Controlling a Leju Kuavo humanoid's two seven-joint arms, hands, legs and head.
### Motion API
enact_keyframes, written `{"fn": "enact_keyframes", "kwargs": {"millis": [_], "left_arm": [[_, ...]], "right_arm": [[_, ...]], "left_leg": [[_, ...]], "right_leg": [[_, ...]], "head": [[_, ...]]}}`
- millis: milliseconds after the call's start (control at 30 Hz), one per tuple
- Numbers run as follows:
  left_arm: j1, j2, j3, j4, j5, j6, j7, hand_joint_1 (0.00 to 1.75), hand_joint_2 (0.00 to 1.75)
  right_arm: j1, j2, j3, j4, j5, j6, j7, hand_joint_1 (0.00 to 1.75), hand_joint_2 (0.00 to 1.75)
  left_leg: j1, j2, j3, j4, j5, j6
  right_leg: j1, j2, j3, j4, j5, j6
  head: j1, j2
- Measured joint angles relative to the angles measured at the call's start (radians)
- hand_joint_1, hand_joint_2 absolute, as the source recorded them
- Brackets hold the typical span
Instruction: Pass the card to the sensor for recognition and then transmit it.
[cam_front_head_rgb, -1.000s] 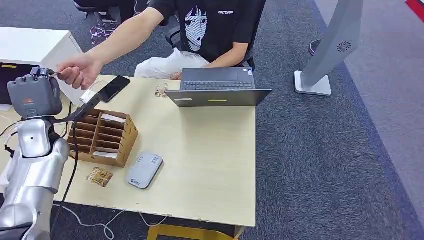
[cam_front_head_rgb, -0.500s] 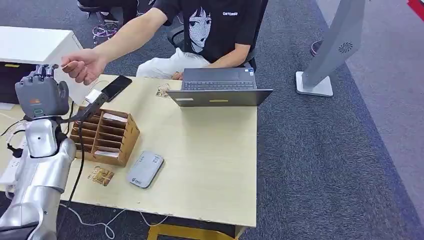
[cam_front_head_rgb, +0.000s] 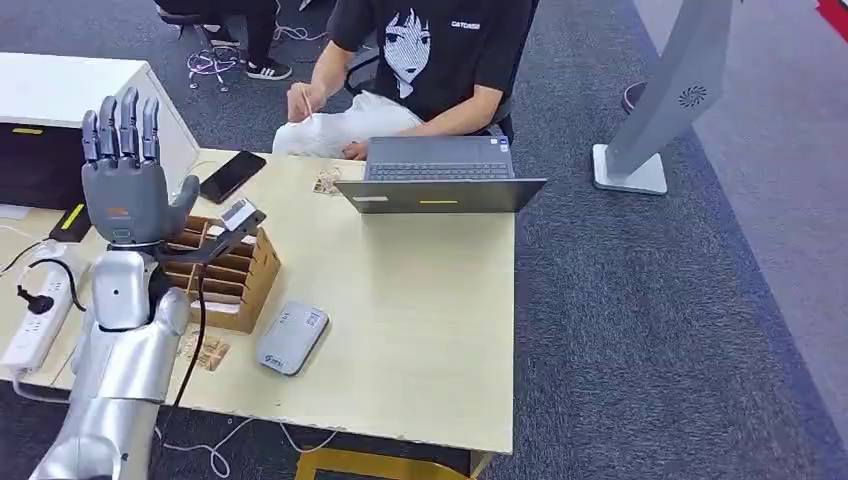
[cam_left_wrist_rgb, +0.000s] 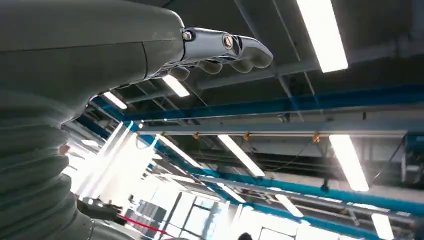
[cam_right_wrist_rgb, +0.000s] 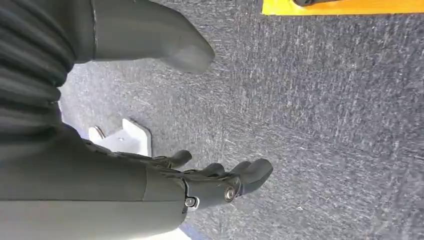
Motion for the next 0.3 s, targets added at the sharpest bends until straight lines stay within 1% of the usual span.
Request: {"fn": "enact_keyframes", "kwargs": {"millis": [33, 100, 200, 233, 300], "left_arm": [[0.029, -0.047, 0.041, -0.053, 0.062, 0.0, -0.085, 0.0, 1.75], [0.071, -0.083, 0.074, -0.115, 0.121, 0.002, -0.163, 0.0, 1.75], [0.152, -0.159, 0.142, -0.217, 0.247, 0.002, -0.312, 0.0, 1.75], [0.178, -0.181, 0.165, -0.248, 0.289, 0.002, -0.345, 0.0, 1.75], [0.232, -0.222, 0.206, -0.303, 0.351, 0.003, -0.368, 0.0, 1.75]], "right_arm": [[0.001, 0.001, -0.007, 0.0, 0.0, -0.005, 0.007, 0.0, 1.75], [0.002, 0.002, -0.013, 0.0, -0.006, -0.014, 0.009, 0.0, 1.75], [0.005, 0.006, -0.027, 0.0, -0.008, -0.027, 0.014, 0.0, 1.75], [0.007, 0.008, -0.031, 0.0, -0.009, -0.031, 0.015, 0.0, 1.75], [0.01, 0.01, -0.039, 0.0, -0.011, -0.037, 0.017, 0.0, 1.75]], "left_leg": [[0.0, 0.0, 0.0, 0.0, 0.0, 0.0], [0.0, 0.0, 0.0, 0.0, 0.0, 0.0], [-0.001, 0.0, -0.001, 0.0, -0.001, 0.001], [-0.001, 0.0, -0.001, 0.0, -0.001, 0.001], [0.0, 0.0, -0.001, 0.0, -0.001, 0.001]], "right_leg": [[0.0, 0.0, 0.0, 0.0, 0.0, 0.0], [0.0, 0.0, 0.0, 0.0, 0.0, 0.0], [0.0, 0.0, 0.0, 0.0, -0.001, 0.001], [0.0, 0.0, -0.001, 0.0, -0.001, 0.001], [0.0, 0.0, -0.001, -0.001, -0.002, 0.001]], "head": [[0.0, 0.0], [0.0, 0.0], [0.0, 0.0], [0.0, 0.0], [0.0, 0.0]]}}
